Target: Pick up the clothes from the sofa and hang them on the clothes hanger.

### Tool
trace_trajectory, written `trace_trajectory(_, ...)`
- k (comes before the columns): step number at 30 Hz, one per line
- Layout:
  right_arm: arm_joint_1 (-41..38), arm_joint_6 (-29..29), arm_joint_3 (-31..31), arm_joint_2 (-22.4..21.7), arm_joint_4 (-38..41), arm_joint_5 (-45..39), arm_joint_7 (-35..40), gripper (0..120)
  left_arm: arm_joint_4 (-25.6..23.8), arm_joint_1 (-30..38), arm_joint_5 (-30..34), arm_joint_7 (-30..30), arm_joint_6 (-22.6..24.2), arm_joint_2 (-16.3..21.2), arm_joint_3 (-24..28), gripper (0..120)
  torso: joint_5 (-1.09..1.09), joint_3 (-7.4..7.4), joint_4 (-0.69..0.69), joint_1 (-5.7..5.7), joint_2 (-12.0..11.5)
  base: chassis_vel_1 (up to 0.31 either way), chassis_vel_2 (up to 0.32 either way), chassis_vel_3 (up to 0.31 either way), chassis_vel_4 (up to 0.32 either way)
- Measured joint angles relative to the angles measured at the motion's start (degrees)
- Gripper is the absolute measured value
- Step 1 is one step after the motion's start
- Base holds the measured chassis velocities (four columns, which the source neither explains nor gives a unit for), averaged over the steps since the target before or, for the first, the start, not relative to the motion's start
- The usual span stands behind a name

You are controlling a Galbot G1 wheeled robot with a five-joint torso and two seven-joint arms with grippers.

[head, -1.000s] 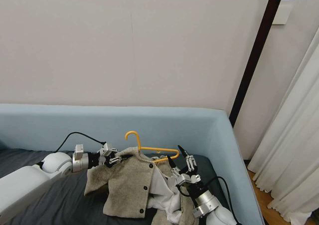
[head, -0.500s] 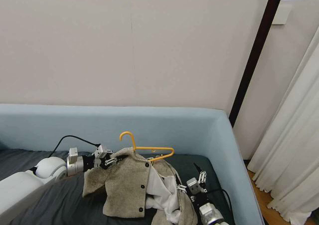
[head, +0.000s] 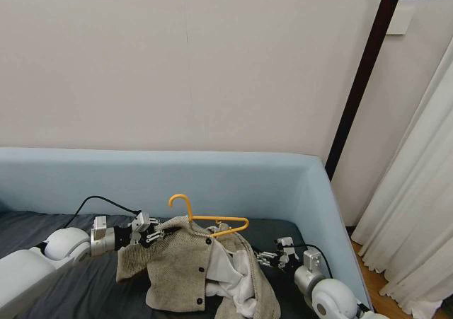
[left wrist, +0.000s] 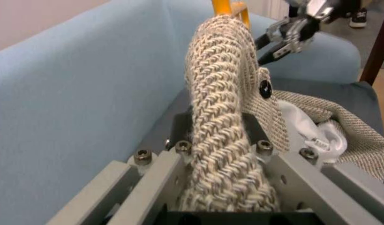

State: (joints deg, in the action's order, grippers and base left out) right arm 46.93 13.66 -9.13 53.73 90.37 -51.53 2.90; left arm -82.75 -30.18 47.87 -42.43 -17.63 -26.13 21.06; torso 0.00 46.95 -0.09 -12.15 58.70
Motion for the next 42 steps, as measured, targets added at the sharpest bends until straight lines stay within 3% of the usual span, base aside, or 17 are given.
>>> trace_trajectory(10,-8.85,-0.11,-4.78,2.2,-8.96,0.49,-9.09,100,-3.25,-6.86,-0.35,-0.34,-0.86,2.89,-8.5,8,-0.01,0.0,0.01,0.0,0.0,0.0,0.0,0.0,0.0)
trace_trajectory(14,-10.13,-2.32,-5.36,2.09,-12.93,0.77,-18.56,100,-4.81,-11.56,-0.69,-0.5,-1.12,3.98,-13.61,8,-0.01,0.0,0.0,0.0,0.0,0.0,0.0,0.0,0.0)
trace_trajectory(24,-10.7,-1.6,-6.62,1.81,-13.72,1.93,-20.5,98,-5.73,-13.78,-1.27,-0.63,-1.64,5.0,-15.43,8,-0.01,-0.01,0.0,0.0,0.0,0.0,0.0,0.0,0.0)
trace_trajectory(26,-10.59,-1.04,-7.6,1.8,-13.63,2.76,-20.44,89,-5.83,-13.76,-1.28,-0.63,-1.66,5.02,-15.44,8,-0.01,0.0,0.0,0.0,0.0,0.0,0.0,0.0,0.0)
trace_trajectory(28,-10.54,-0.81,-7.79,1.86,-13.63,2.87,-20.34,87,-5.85,-13.73,-1.27,-0.63,-1.66,5.06,-15.44,8,-0.01,-0.01,-0.01,0.0,0.0,0.0,0.0,0.0,0.0)
trace_trajectory(29,-10.49,-0.63,-7.94,1.99,-13.67,2.89,-20.22,80,-5.89,-13.69,-1.28,-0.63,-1.66,5.11,-15.44,8,-0.01,-0.01,-0.01,0.0,0.0,0.0,0.0,0.0,0.0)
trace_trajectory(36,-10.41,0.49,-8.31,3.25,-14.33,2.23,-19.25,69,-5.91,-13.49,-1.28,-0.76,-1.69,5.23,-15.32,8,0.0,-0.01,0.0,0.0,0.0,0.0,0.0,0.0,0.0)
trace_trajectory(38,-10.51,1.44,-8.32,3.72,-14.8,0.73,-18.71,57,-5.93,-13.44,-1.28,-0.85,-1.72,5.29,-15.17,8,-0.01,-0.01,0.0,0.0,0.0,0.0,0.0,0.0,0.0)
trace_trajectory(42,-10.32,1.94,-8.6,3.49,-14.65,0.44,-19.0,44,-5.9,-13.34,-1.28,-0.92,-1.74,5.3,-15.15,8,-0.01,0.0,0.0,0.0,0.0,0.0,0.0,0.0,0.0)
